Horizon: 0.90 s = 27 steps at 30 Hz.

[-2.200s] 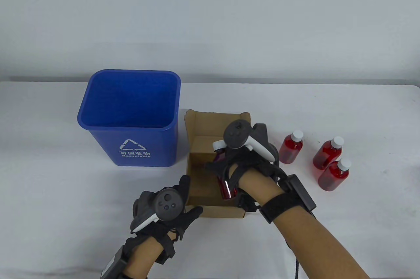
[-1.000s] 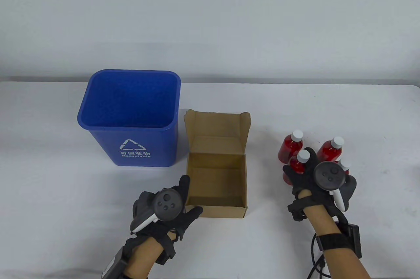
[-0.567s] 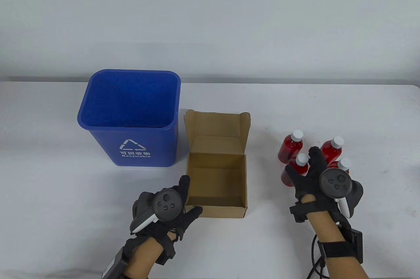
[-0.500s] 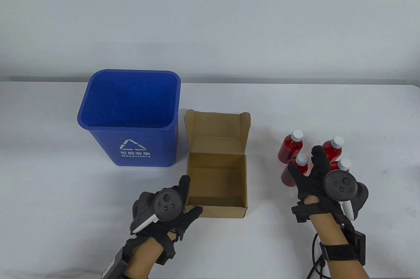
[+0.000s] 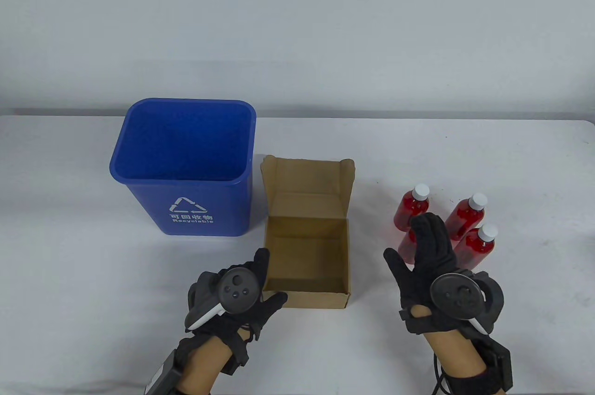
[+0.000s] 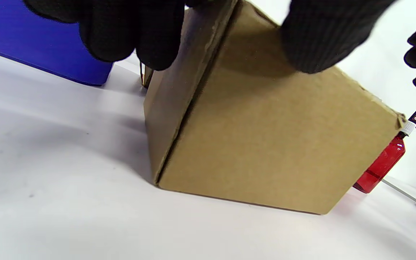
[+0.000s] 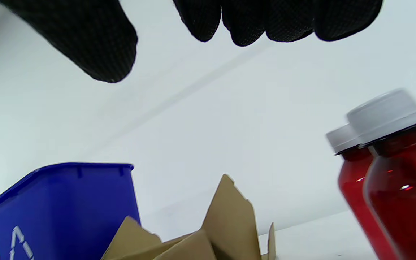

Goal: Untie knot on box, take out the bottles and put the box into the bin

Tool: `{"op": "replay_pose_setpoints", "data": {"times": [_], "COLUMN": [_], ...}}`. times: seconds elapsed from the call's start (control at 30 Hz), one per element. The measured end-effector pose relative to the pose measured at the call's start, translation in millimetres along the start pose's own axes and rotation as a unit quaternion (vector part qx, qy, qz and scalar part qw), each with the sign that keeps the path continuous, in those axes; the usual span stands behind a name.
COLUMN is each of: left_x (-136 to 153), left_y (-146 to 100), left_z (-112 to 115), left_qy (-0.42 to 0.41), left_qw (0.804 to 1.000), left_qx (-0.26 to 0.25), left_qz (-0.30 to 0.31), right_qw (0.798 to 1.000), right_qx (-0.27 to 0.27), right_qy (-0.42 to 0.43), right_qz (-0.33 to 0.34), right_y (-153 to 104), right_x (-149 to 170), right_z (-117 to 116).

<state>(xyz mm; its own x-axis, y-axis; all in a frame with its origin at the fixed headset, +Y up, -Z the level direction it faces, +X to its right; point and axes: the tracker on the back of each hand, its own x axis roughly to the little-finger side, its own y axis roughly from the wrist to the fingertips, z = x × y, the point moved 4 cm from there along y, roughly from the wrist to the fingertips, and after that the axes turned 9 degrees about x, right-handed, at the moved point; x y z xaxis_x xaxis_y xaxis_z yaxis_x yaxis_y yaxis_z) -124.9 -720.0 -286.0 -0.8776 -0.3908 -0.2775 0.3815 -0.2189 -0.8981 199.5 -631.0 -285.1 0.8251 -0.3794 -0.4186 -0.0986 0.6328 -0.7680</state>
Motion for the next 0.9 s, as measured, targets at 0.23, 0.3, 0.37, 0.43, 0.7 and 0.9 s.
{"op": "replay_pose_setpoints", "data": {"times": [0.23, 0.3, 0.37, 0.43, 0.7, 0.9], "left_x": [0, 0, -1, -1, -1, -2], "left_y": [0, 0, 0, 0, 0, -3], "left_z": [0, 0, 0, 0, 1, -4], "left_qy": [0.003, 0.001, 0.002, 0.002, 0.003, -0.002], "left_qw": [1.000, 1.000, 1.000, 1.000, 1.000, 1.000], "left_qx": [-0.001, -0.001, -0.001, -0.001, -0.002, -0.019], "left_qz": [0.001, 0.001, 0.001, 0.001, -0.001, 0.000], "right_qw": [0.998, 0.997, 0.996, 0.994, 0.986, 0.985], "right_qx": [-0.048, -0.062, -0.077, -0.096, -0.153, -0.161], "right_qy": [-0.012, -0.013, -0.013, -0.014, -0.024, -0.011], "right_qz": [0.041, 0.045, 0.047, 0.048, 0.060, 0.060], "right_y": [-7, -9, -12, -14, -24, -25], "right_x": [-24, -26, -28, -29, -35, -35], "right_z": [-29, -37, -45, -54, -81, -78]}}
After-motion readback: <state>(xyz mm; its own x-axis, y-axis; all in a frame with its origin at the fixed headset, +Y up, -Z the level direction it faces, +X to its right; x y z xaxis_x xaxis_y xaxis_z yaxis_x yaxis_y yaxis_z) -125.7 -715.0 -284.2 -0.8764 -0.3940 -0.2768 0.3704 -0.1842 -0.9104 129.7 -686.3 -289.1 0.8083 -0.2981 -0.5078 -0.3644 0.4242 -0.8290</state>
